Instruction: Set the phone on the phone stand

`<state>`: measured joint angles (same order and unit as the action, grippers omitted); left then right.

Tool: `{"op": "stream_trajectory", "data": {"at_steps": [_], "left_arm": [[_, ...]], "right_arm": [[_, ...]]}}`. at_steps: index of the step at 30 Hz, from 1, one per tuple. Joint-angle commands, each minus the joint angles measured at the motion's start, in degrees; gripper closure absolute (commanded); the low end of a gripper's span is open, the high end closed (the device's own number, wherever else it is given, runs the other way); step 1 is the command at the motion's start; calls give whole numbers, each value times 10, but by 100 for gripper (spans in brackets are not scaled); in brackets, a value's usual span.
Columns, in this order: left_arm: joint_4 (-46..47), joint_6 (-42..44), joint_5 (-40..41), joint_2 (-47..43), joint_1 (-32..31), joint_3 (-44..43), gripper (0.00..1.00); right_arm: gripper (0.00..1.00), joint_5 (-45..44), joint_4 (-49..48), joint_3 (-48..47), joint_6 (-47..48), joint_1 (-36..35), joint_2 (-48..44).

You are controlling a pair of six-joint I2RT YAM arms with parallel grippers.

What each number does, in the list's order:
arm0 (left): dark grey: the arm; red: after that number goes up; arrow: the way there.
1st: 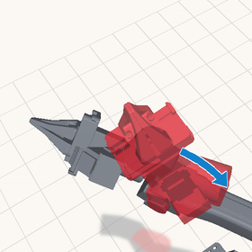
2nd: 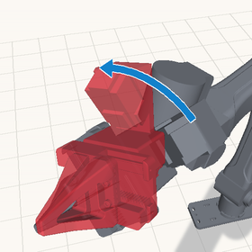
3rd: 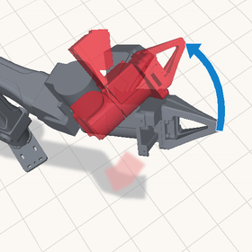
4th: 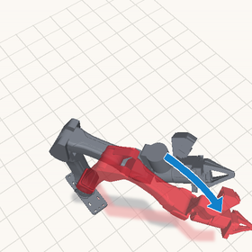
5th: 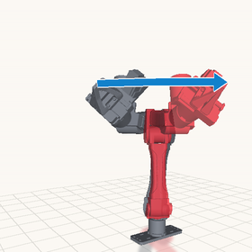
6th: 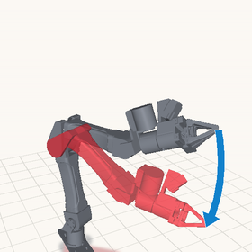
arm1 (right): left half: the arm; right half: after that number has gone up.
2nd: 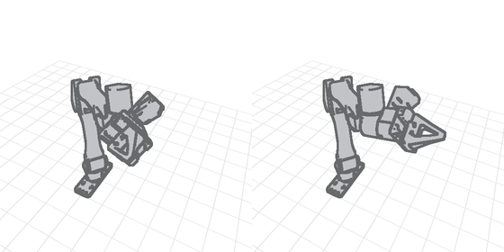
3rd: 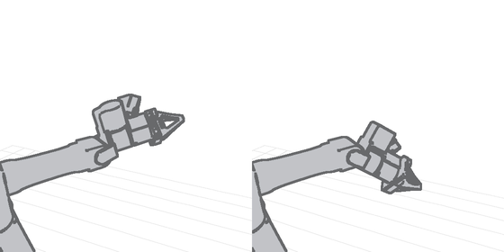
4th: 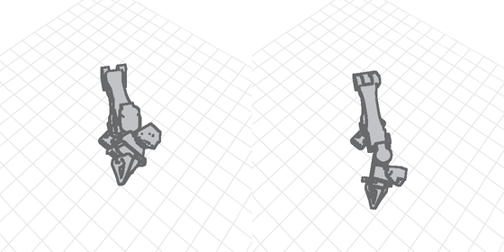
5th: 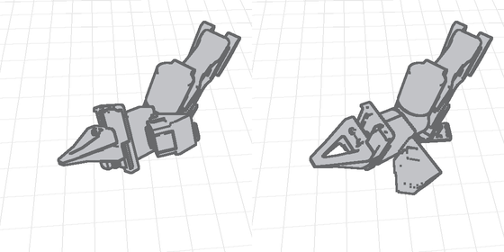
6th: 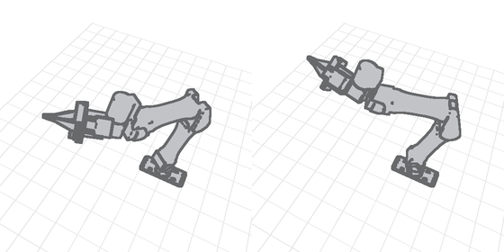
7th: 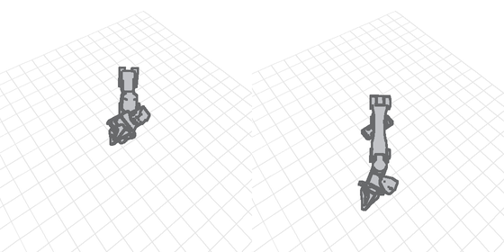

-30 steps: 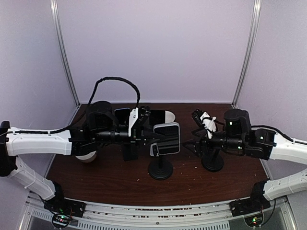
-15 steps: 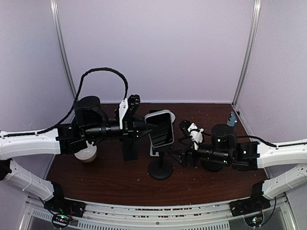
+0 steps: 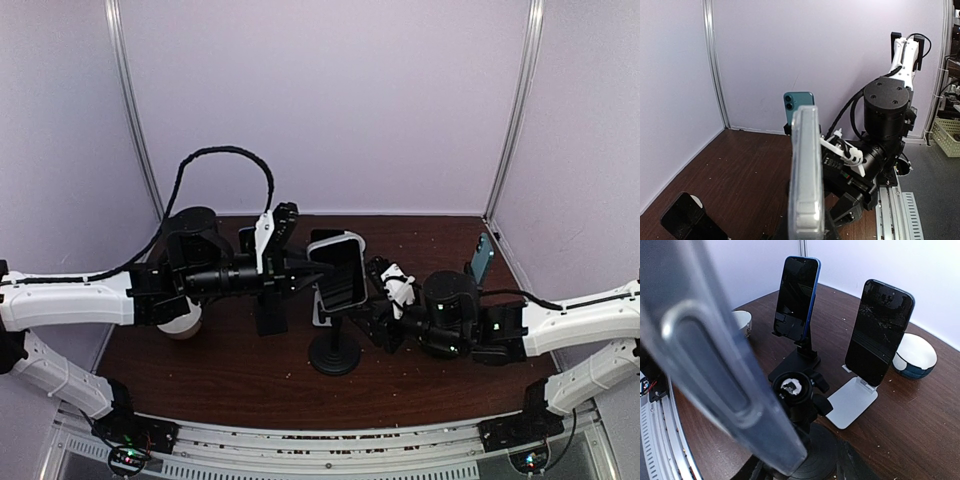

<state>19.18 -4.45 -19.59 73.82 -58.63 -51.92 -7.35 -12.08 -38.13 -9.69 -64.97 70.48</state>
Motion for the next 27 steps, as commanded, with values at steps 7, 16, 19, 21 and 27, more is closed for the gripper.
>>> {"op": "stream_trajectory", "data": {"at_steps": [7, 16, 19, 21, 27], "left_arm": [[-191, -49, 75, -2, -1, -37, 100], [-325, -85, 136, 15, -10, -57, 100], [-291, -92, 128, 0, -12, -23, 100], [-201, -95, 117, -44, -12, 18, 100], [-127, -37, 113, -55, -17, -57, 100]], "right_arm": [[83, -78, 24, -7, -43, -5, -9], [100, -122, 74, -35, -86, 4, -6], [100, -119, 74, -36, -88, 12, -11], [100, -80, 47, -36, -72, 8, -12], [100, -71, 30, -66, -78, -17, 29]]}}
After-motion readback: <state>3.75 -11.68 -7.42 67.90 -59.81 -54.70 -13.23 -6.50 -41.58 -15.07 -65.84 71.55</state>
